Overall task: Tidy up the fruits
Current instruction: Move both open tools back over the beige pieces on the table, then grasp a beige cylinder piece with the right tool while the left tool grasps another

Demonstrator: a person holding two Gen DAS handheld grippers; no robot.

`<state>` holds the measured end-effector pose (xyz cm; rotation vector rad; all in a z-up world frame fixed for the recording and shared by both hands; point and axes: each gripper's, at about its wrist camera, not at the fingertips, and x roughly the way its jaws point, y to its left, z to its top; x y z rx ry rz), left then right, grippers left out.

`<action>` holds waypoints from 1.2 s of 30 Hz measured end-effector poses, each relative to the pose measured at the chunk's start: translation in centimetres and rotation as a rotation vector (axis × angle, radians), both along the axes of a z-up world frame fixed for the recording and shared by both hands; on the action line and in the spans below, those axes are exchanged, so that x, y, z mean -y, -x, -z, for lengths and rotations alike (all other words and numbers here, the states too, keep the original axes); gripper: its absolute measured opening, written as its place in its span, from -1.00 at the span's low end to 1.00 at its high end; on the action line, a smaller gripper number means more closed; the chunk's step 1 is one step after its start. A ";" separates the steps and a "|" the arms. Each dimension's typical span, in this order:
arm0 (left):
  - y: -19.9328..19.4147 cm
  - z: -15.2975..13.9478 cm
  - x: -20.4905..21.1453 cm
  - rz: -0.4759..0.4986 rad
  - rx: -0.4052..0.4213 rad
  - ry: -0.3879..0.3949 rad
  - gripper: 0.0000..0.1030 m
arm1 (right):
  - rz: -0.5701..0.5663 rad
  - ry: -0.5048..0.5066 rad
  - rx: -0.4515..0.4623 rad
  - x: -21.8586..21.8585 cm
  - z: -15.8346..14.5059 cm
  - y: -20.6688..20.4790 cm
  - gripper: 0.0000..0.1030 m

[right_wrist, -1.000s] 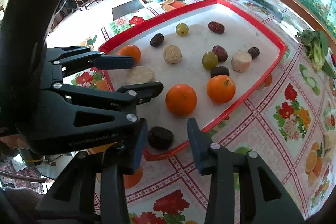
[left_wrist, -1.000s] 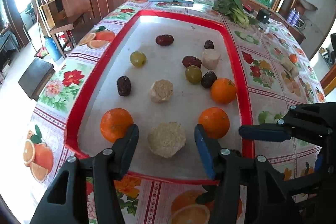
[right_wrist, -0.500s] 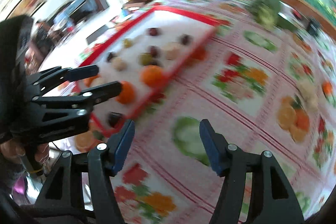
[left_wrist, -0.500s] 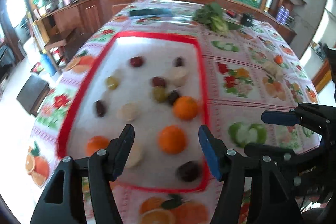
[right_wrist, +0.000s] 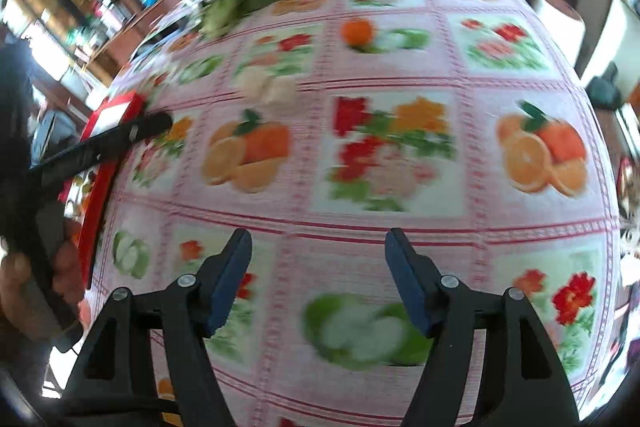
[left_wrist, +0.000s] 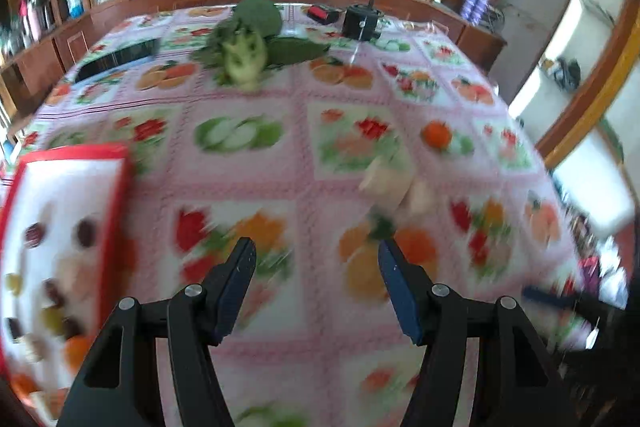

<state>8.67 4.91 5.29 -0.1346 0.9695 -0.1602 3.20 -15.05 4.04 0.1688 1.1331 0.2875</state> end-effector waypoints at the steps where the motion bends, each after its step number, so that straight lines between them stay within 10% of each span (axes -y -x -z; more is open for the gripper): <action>1: -1.0 0.1 0.6 -0.023 -0.008 0.019 0.24 | 0.011 -0.007 -0.003 0.7 0.2 0.0 0.36; 13: -6.9 3.4 3.5 -0.280 -0.188 0.145 0.25 | 0.013 -0.086 -0.027 3.5 1.4 -1.8 0.36; 16: -7.8 3.4 4.4 -0.294 -0.222 0.064 0.48 | 0.004 -0.094 -0.026 3.4 1.4 -2.2 0.37; 27: -6.7 2.6 1.7 -0.241 -0.250 -0.056 0.51 | -0.088 -0.110 0.050 -1.4 0.7 -7.5 0.38; 34: -4.6 2.4 -1.5 -0.199 -0.198 -0.002 0.45 | -0.200 -0.001 0.097 -6.0 1.9 -10.3 0.38; 36: -4.2 2.2 -1.6 -0.164 -0.170 -0.006 0.45 | -0.216 0.051 0.128 -6.8 2.0 -10.5 0.12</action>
